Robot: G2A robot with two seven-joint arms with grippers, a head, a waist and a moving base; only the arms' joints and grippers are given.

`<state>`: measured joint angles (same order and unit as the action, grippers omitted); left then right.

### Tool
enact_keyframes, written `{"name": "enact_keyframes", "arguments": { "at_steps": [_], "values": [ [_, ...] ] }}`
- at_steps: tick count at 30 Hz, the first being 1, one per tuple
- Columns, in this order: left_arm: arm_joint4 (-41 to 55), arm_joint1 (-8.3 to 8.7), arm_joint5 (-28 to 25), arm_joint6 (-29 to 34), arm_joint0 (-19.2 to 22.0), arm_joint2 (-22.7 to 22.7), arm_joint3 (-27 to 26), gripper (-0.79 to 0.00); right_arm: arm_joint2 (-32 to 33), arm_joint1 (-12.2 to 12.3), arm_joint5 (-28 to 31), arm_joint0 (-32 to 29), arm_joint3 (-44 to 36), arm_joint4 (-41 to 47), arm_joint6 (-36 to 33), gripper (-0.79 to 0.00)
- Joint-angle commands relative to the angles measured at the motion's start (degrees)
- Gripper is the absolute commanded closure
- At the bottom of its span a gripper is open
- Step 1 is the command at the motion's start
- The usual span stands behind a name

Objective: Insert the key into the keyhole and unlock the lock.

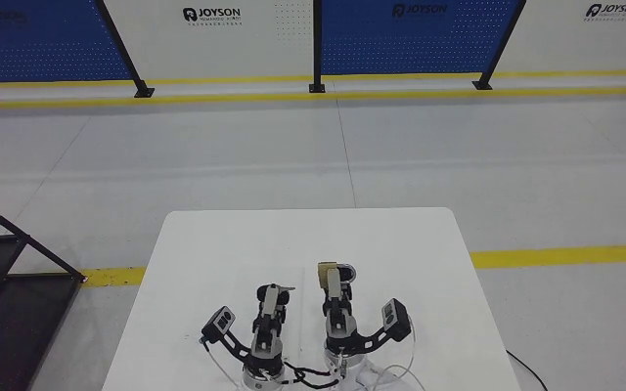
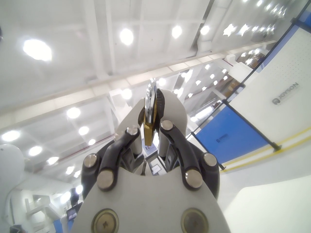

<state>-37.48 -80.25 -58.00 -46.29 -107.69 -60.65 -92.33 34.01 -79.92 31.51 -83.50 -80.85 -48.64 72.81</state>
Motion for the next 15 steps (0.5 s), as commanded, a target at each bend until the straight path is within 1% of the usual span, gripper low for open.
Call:
{"name": "enact_keyframes", "arguments": {
  "at_steps": [1,7,10,13,15],
  "values": [
    [0.1,0.02,0.0,0.0,-0.02,0.0,-0.04,0.0,-0.14,0.03,-0.11,0.09,0.15,0.07,0.1,0.0],
    [0.1,0.02,0.0,0.0,-0.02,0.0,-0.04,0.0,-0.14,0.03,-0.11,0.09,0.15,0.07,0.1,0.0],
    [1.86,-0.07,1.59,1.23,0.38,0.27,-0.74,0.0,0.57,0.24,0.61,-0.07,-0.53,0.37,-2.0,0.0],
    [3.55,-0.26,2.04,1.64,0.74,0.63,-1.13,0.0,1.01,0.5,1.09,-0.68,-0.44,-1.17,-2.5,0.0],
    [4.02,-0.37,2.36,1.78,0.92,0.68,-1.1,0.0,1.21,0.57,0.21,-0.94,-0.37,-2.43,-2.83,0.0]
  ]
}}
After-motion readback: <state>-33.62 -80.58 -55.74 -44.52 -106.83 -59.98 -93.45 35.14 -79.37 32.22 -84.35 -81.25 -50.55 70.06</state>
